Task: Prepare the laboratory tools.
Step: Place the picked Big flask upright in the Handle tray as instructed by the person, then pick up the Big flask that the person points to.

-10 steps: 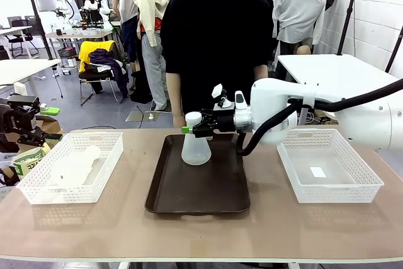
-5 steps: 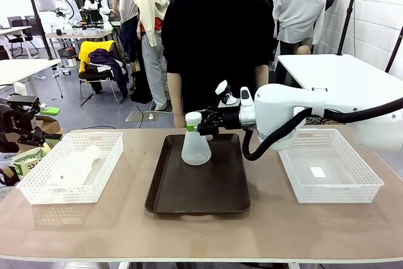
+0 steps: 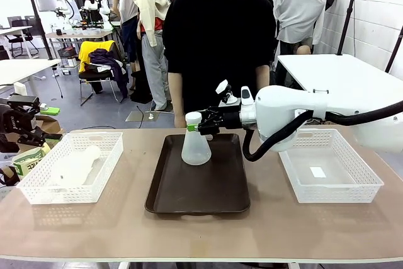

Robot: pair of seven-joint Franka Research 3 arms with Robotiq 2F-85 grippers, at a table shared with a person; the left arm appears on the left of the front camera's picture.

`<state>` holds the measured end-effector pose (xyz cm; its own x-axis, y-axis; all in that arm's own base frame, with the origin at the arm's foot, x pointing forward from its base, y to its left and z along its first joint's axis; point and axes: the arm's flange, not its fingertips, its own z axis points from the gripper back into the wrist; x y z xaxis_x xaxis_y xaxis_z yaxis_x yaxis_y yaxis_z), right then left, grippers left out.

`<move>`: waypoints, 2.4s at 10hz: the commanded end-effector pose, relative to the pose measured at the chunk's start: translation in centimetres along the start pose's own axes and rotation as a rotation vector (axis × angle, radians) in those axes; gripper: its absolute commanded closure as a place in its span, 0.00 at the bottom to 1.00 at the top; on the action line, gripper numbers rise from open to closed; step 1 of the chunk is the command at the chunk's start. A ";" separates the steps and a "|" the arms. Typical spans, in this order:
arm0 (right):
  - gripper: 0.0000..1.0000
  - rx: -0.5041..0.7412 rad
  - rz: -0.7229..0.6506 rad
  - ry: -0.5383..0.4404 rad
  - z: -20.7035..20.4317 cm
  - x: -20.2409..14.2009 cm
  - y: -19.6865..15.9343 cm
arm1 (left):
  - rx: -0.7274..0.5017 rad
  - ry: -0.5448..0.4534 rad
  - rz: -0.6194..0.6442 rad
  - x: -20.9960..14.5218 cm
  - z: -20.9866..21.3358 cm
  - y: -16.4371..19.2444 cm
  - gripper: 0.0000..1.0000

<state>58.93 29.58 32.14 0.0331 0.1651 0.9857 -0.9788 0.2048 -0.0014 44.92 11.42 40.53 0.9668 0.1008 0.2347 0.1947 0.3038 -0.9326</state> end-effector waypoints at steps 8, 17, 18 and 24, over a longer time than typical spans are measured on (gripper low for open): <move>0.00 0.000 0.000 0.000 0.0 0.0 0.0 | 0.000 -0.003 -0.003 0.0 0.1 -0.1 0.00; 0.00 -0.385 -0.038 0.418 14.1 7.8 3.2 | 0.000 -0.003 -0.003 0.0 0.1 -0.1 0.00; 0.00 -0.441 -0.035 0.433 15.7 9.0 4.1 | 0.000 -0.003 -0.003 0.0 0.1 -0.1 0.00; 0.00 -0.686 -0.119 0.396 24.2 9.7 9.2 | 0.000 -0.003 -0.003 0.0 0.1 -0.1 0.00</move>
<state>49.06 10.86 44.65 0.3179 0.4345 0.8427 -0.6575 0.7414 -0.1342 44.91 11.47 40.56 0.9666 0.1018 0.2353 0.1950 0.3043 -0.9324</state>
